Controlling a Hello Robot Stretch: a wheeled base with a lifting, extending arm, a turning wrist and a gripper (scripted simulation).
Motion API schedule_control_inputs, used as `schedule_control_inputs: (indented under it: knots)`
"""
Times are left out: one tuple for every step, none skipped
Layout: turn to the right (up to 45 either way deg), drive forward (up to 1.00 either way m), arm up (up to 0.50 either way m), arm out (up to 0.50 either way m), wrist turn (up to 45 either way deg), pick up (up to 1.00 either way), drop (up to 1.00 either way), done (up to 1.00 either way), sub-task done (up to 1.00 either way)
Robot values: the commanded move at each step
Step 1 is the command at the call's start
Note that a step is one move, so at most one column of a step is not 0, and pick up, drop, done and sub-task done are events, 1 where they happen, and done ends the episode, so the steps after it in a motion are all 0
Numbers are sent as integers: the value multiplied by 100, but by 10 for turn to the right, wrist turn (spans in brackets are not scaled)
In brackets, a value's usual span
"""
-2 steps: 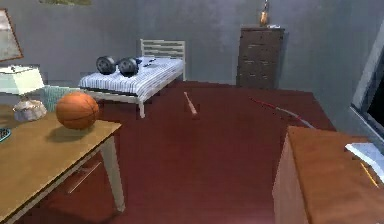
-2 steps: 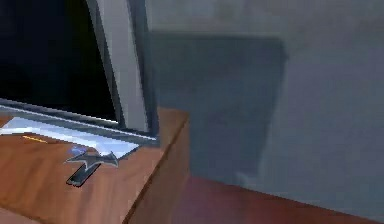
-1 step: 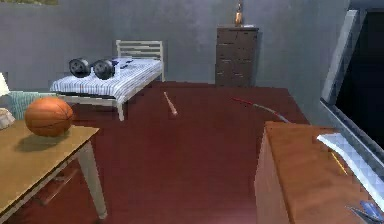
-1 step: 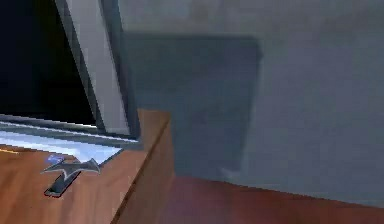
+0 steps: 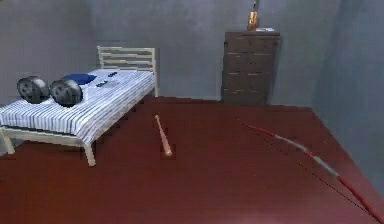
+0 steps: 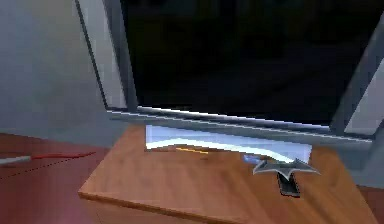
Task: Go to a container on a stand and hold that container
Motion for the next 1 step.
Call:
schedule_control_inputs:
  knots:
    - [0,80,0,0,0,0,0,0,0]
